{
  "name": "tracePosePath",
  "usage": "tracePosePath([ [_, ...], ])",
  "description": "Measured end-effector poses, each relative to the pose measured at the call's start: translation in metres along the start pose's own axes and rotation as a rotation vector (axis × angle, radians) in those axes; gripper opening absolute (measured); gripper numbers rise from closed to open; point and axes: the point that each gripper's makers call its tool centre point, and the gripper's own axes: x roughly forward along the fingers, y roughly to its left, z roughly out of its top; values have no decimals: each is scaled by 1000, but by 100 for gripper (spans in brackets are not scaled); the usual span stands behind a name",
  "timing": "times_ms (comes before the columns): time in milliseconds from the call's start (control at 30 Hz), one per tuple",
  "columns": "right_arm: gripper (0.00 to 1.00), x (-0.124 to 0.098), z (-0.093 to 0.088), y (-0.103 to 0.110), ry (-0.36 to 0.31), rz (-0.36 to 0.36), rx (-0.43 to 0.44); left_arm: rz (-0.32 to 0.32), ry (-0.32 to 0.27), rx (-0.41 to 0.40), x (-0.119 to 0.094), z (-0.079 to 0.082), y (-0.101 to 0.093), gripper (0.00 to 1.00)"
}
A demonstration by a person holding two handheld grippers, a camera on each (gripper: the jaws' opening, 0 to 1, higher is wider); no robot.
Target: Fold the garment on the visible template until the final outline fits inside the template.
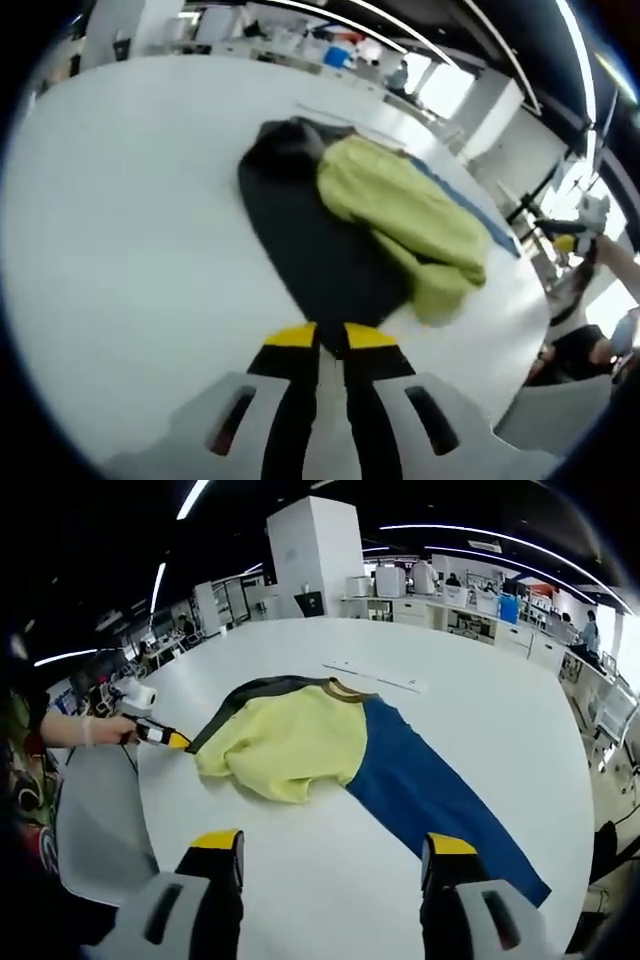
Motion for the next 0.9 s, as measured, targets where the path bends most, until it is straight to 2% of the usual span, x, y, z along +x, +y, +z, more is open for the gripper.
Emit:
tracePosePath([
  [100,70,-3,-4,1,3,-9,13,-10,10,35,-1,0,-10,10],
  [133,70,-5,-5,3,3,-11,20,4,7,119,-2,3,-11,16],
  [200,70,-6,-7,4,5,-13,26,47,38,249,-1,2,-4,23],
  [233,69,-7,-8,5,6,-17,27,69,45,308,0,2,-1,25],
  [267,69,-8,-9,6,8,-19,28,57,47,335,2,1,-3,26],
  [400,69,-10,-15,7,18,-26,40,50,48,329,3,1,-7,30],
  [667,68,-16,-20,13,17,-36,57,70,59,410,6,2,-5,28],
  [900,67,-18,-26,18,19,-43,71,61,65,416,6,3,-4,20],
])
